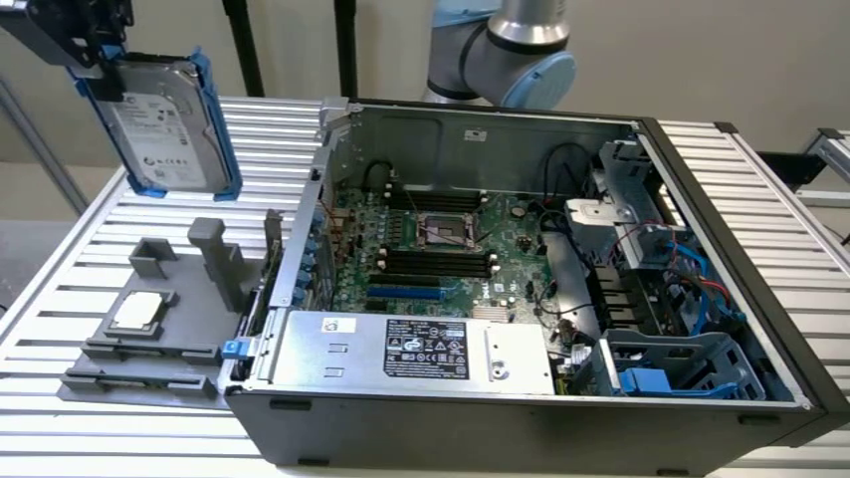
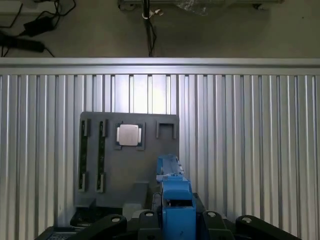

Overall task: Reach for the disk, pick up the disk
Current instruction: 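Pick up the disk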

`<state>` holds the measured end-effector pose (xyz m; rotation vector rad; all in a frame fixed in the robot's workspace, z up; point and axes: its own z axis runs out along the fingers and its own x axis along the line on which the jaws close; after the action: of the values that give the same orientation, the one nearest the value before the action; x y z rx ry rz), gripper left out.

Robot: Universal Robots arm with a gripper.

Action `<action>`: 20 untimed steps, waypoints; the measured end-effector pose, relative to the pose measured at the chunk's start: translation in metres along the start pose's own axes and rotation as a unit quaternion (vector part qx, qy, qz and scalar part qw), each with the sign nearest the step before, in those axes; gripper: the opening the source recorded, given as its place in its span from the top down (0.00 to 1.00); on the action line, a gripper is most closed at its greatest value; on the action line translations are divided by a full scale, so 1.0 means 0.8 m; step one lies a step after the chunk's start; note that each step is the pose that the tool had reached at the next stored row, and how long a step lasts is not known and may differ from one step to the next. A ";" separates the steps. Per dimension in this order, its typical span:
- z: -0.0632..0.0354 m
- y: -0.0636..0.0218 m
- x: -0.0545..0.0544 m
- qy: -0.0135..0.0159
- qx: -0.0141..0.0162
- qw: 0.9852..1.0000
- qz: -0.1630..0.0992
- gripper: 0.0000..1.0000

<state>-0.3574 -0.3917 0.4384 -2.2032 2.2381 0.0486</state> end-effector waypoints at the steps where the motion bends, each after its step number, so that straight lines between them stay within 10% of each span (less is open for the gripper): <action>1: -0.006 -0.004 0.001 0.000 0.000 1.000 0.000 0.67; 13: -0.074 -0.059 0.008 -0.002 -0.002 1.000 0.000 0.67; 20: -0.084 -0.094 0.016 -0.002 -0.004 1.000 0.000 0.67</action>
<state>-0.2808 -0.4076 0.5037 -2.2061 2.2388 0.0620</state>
